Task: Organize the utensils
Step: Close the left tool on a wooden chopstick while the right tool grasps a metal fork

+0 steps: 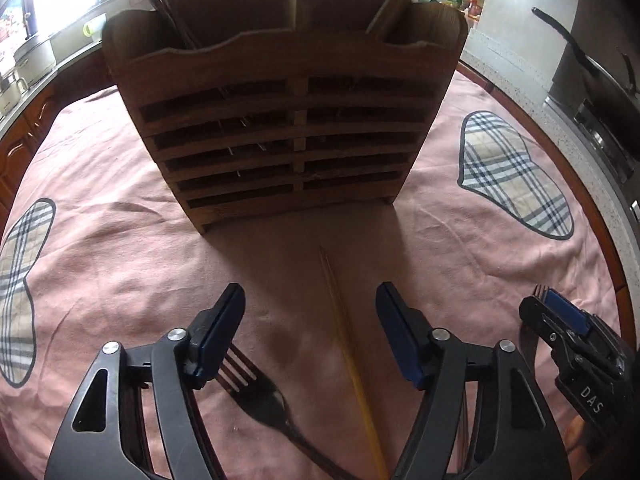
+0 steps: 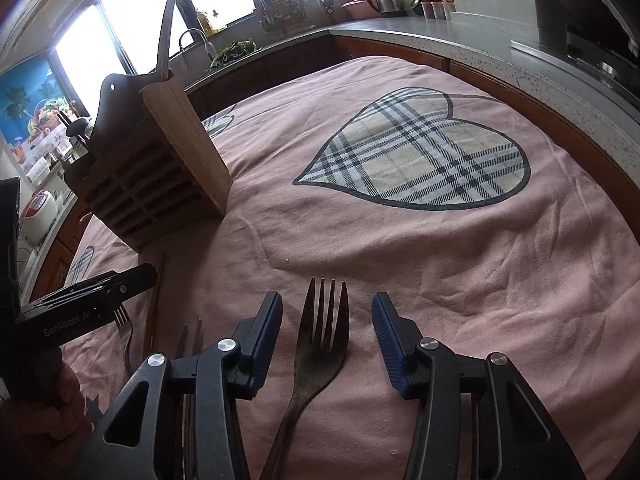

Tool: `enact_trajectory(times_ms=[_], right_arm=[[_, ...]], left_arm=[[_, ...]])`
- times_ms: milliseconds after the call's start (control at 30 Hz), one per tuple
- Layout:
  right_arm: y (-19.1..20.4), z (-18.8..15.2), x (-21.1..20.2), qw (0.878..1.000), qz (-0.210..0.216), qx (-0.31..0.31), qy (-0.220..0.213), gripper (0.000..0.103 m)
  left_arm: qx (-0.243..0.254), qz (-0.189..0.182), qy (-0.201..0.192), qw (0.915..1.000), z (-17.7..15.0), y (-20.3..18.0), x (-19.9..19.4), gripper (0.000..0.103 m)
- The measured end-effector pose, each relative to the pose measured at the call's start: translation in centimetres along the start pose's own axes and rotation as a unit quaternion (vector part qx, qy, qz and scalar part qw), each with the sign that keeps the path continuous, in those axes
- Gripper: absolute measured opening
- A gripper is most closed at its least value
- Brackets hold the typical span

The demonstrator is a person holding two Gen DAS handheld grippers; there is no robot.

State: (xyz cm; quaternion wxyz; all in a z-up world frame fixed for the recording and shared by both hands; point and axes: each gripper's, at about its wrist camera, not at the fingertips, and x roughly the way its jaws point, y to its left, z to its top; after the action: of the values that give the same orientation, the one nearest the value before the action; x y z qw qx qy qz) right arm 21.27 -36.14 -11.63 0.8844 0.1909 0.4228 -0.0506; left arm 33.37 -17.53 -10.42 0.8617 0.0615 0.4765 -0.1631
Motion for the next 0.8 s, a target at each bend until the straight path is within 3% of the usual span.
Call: enact_trajectory(times_ms=[67, 167, 267, 300, 333, 800], right_arm=[[0.3, 0.1, 0.1, 1.000, -0.006, -0.008, 0.001, 0.046], [0.4, 0.1, 0.4, 1.000, -0.013, -0.014, 0.001, 0.029], [0.5, 0.1, 0.4, 1.000, -0.009, -0.016, 0.000, 0.024], [0.4, 0.1, 0.4, 1.000, -0.006, -0.014, -0.001, 0.024], [0.4, 0.1, 0.3, 1.000, -0.001, -0.012, -0.001, 0.024], [1.2, 0.8, -3.6, 0.998, 0.038, -0.020, -0.037, 0.023]], left_arm=[[0.004, 0.002, 0.007, 1.0000, -0.1, -0.2, 0.7, 0.056], [0.026, 0.016, -0.002, 0.9995, -0.3, -0.9, 0.7, 0.051], [0.034, 0.008, -0.001, 0.9994, -0.2, -1.4, 0.5, 0.027], [0.034, 0.004, 0.000, 0.9994, -0.2, -1.4, 0.4, 0.013], [0.032, -0.002, 0.002, 0.9995, -0.1, -1.4, 0.3, 0.009], [-0.017, -0.069, -0.044, 0.9965, -1.3, 1.8, -5.4, 0.005]])
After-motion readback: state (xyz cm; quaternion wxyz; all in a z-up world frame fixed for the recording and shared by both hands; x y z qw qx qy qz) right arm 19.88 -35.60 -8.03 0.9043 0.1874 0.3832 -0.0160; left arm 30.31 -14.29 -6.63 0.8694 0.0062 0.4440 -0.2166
